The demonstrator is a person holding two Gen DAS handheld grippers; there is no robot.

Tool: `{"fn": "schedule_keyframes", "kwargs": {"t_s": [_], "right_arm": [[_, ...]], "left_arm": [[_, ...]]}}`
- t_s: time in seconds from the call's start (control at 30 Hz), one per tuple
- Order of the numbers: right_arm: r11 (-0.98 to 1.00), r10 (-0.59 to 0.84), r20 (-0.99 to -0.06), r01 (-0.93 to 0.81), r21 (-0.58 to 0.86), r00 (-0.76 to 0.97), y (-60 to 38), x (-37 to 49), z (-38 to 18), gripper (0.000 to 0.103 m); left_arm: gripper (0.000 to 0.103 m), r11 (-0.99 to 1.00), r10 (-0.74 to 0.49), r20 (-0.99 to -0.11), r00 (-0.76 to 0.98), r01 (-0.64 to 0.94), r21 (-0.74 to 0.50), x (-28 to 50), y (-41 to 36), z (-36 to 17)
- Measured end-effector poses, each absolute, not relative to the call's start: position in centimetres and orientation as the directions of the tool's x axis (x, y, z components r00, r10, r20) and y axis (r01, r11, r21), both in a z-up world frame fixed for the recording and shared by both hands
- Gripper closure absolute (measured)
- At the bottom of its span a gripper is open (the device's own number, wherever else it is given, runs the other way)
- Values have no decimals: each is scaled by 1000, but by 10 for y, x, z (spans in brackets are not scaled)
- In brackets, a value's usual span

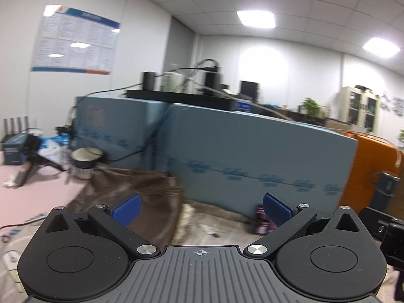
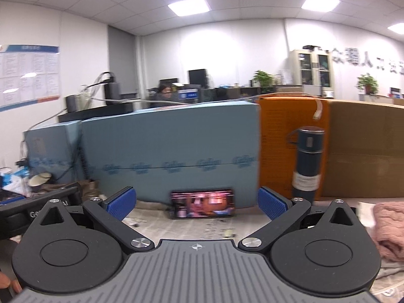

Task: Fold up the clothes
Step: 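Move both tools toward the pink knit cardigan on the bed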

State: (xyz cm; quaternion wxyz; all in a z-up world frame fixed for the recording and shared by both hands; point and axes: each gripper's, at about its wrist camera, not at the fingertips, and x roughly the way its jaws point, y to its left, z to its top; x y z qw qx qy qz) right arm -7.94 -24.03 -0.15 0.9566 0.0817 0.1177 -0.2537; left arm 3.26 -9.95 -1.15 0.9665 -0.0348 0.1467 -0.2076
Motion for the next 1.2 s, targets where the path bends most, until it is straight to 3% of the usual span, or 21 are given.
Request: {"fn": "schedule_keyframes", "kwargs": {"t_s": [0.77,1.03,1.2], "right_arm": [[514,-799,-359,858,10,483,-349,-216,-33,0],[424,-827,-433,904,-62,358,-393,-234,-55,0],[405,-820,-474,910,-85,320,-431,-226,-68,2]], "left_arm": [[0,590,-784,-304,541,801,-99,-34,-249,-22],[0,442,-860,-384,336,866,-233,-34,-301,-27],[0,369,-882,-436,179,838,-402,-18,-336,-27]]}}
